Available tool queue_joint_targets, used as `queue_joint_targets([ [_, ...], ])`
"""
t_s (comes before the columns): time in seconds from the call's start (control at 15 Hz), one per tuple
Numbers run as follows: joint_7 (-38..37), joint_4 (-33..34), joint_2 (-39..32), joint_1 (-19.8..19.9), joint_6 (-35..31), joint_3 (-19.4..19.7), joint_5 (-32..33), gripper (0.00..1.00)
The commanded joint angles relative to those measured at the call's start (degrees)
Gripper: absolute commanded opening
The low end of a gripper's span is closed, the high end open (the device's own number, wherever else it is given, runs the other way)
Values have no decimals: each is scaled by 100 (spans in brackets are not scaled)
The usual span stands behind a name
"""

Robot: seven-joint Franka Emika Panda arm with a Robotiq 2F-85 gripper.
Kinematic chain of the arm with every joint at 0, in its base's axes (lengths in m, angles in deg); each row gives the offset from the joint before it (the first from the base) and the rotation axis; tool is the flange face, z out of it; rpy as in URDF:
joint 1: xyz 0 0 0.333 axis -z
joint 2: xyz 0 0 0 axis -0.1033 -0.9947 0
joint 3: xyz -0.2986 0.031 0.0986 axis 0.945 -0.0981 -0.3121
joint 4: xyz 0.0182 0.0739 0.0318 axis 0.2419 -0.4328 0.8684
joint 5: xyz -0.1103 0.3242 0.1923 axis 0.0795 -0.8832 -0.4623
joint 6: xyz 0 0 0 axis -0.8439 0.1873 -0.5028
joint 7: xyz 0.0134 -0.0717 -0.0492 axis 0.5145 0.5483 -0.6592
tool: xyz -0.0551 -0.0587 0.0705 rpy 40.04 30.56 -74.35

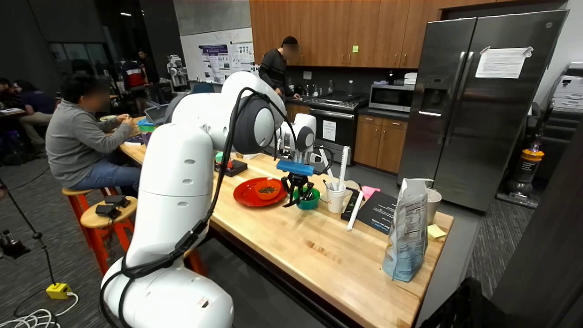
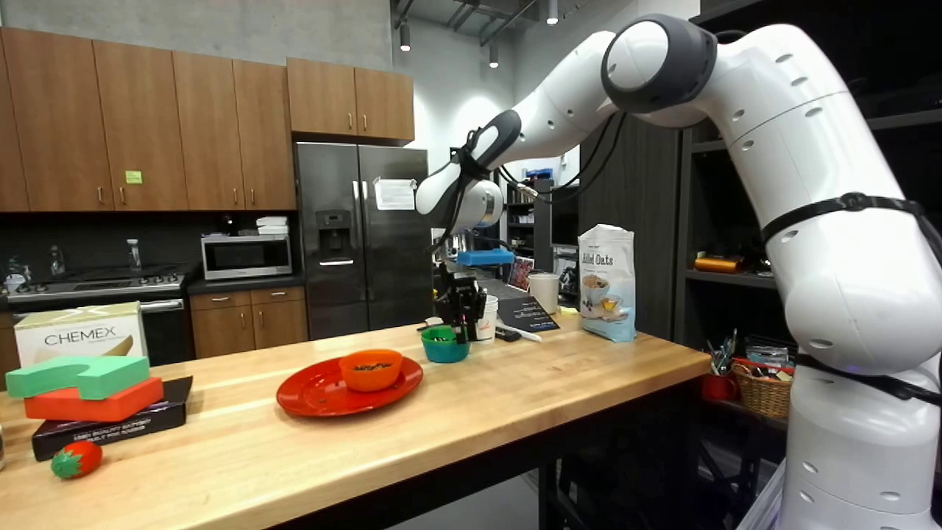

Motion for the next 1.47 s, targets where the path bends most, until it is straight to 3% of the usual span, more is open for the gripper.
queue_joint_targets([
  [0.0,-50,59,92,15,133,16,-17,2],
  [0.13,-33,64,97,34,140,12,-57,6],
  [0.6,-100,104,183,27,241,75,78,6],
  [1.07,-266,528,464,-173,1062,109,962,6],
  [1.4,21,911,533,-319,1606,26,1522,6],
])
